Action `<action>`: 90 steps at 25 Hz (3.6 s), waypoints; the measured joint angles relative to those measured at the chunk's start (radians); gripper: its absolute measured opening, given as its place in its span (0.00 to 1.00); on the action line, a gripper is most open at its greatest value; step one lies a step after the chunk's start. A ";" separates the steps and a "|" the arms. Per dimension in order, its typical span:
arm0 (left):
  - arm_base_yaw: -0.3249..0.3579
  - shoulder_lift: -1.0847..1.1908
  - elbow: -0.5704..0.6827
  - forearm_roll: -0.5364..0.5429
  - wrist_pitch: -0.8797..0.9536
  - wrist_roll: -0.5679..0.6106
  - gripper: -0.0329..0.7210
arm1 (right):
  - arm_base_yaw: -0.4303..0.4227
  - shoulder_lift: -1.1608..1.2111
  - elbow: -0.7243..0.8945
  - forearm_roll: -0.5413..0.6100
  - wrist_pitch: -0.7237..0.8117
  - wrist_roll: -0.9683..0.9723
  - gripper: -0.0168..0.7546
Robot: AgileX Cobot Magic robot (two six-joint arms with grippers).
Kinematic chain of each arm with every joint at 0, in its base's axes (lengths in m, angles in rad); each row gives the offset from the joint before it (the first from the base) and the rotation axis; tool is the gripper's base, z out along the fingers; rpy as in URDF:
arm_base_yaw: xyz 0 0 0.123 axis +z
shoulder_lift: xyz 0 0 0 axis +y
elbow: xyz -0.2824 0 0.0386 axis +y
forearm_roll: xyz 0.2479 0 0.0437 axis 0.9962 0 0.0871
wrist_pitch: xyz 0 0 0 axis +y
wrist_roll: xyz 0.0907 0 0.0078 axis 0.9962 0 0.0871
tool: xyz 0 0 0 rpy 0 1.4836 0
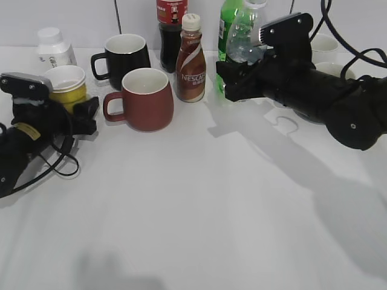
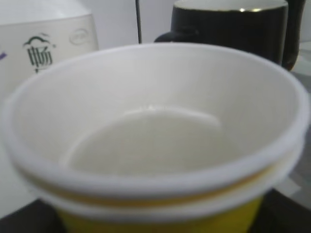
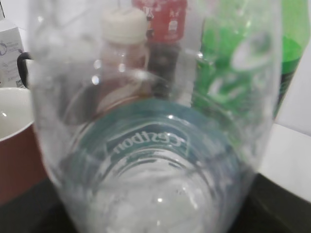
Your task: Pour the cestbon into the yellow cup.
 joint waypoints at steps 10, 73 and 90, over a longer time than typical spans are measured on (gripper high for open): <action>0.000 -0.052 0.100 -0.005 -0.002 0.000 0.81 | 0.000 0.000 0.000 0.001 0.000 0.000 0.64; 0.000 -1.303 -0.060 -0.112 2.337 -0.213 0.73 | 0.000 -0.648 0.112 0.408 1.469 -0.113 0.70; 0.000 -2.033 0.156 -0.102 2.363 -0.049 0.73 | 0.000 -1.506 0.309 0.380 1.867 -0.155 0.70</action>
